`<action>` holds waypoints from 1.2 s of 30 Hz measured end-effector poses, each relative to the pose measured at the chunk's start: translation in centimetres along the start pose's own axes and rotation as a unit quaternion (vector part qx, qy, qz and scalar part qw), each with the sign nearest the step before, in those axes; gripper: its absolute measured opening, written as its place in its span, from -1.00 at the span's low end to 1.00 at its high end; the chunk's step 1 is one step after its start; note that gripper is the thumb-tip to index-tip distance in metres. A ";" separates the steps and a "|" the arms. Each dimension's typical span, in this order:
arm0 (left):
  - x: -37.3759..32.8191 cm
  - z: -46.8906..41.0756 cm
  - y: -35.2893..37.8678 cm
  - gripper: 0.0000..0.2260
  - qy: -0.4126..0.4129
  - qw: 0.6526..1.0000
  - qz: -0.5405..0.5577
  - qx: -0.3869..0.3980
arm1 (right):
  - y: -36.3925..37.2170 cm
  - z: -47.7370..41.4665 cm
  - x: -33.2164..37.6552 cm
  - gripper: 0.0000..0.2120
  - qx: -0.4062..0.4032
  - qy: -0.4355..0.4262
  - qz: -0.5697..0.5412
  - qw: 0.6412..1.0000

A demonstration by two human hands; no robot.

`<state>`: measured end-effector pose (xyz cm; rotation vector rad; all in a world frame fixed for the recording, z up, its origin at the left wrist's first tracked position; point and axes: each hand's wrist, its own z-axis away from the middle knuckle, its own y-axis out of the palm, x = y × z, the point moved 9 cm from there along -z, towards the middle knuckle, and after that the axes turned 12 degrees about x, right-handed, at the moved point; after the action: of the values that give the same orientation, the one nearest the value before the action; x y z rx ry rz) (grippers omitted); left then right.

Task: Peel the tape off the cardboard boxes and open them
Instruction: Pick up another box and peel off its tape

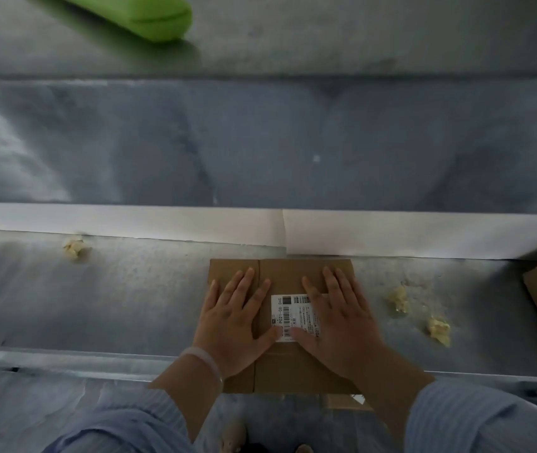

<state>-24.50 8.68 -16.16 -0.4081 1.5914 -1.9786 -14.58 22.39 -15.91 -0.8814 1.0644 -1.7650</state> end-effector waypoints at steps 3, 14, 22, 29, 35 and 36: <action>0.3 -0.9 -0.6 -0.28 0.000 1.000 -0.020 0.004 | -0.7 -0.9 0.1 0.01 -0.011 0.000 -0.009 1.000; 1.0 -1.1 -0.4 -0.18 -0.049 0.999 -0.005 0.023 | -0.2 -1.9 0.3 -0.02 0.002 -0.028 -0.004 1.000; 0.1 0.1 -0.8 -0.10 0.009 1.000 -0.011 0.002 | 0.0 -1.0 0.3 -0.16 -0.008 0.018 -0.023 1.000; 0.2 0.3 0.1 -0.08 -0.012 1.000 0.001 0.028 | 0.7 -0.6 0.8 -0.09 -0.013 0.004 -0.006 1.000; 0.4 0.2 0.1 0.00 -0.033 0.997 -0.010 0.062 | 0.3 -0.7 0.9 -0.02 -0.006 -0.003 -0.007 1.000; 0.4 0.2 0.0 0.00 -0.032 0.997 -0.008 0.065 | 0.5 -0.6 0.8 0.00 0.003 -0.004 -0.001 1.000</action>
<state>-24.69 8.28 -16.19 -0.4300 1.4163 -2.0467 -15.29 21.75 -16.48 -0.8850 1.0536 -1.7647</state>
